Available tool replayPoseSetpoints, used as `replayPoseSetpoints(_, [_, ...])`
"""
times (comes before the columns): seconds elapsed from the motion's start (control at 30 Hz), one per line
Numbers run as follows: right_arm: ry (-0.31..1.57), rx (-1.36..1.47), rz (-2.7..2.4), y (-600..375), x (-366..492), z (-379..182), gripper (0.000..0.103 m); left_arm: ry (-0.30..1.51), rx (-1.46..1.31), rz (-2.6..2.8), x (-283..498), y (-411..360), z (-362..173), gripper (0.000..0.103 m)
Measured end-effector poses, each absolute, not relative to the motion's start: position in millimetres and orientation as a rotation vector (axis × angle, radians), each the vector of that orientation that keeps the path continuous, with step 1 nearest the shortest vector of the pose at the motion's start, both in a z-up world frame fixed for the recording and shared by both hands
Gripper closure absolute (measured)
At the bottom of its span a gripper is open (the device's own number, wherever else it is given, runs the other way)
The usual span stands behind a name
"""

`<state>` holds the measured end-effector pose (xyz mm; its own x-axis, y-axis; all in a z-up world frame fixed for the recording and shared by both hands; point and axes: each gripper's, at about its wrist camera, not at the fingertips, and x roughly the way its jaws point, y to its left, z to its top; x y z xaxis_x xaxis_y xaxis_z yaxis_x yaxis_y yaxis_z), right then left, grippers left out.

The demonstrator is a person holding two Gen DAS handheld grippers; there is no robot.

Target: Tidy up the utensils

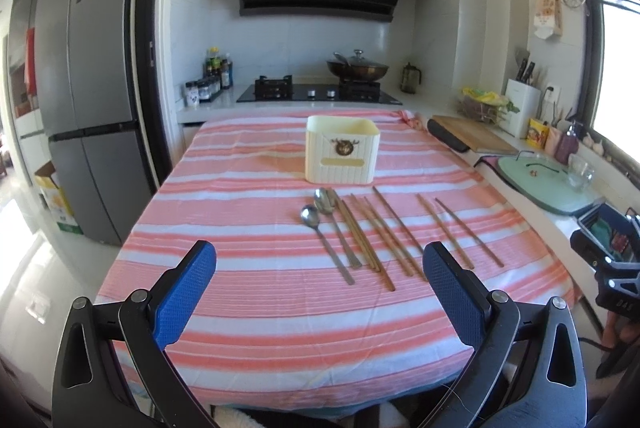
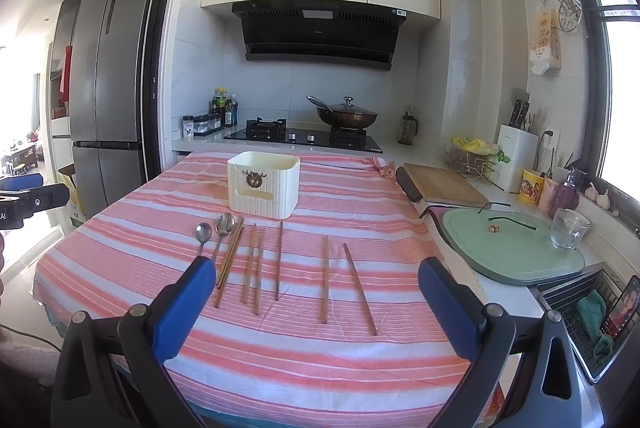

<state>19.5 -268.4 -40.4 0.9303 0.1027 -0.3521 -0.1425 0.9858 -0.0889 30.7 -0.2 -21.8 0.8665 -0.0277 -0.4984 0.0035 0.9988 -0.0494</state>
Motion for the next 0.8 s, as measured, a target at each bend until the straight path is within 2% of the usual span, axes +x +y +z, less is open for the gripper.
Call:
replayPoseSetpoints(0.37, [0.427, -0.132, 0.094, -282, 72, -69, 0.000, 0.769, -0.160, -0.011, 132, 21, -83, 0.000])
replayPoseSetpoints(0.8, [0.596, -0.101, 0.038, -324, 156, -114, 0.000, 0.928, -0.181, 0.064, 252, 3, -154, 0.000])
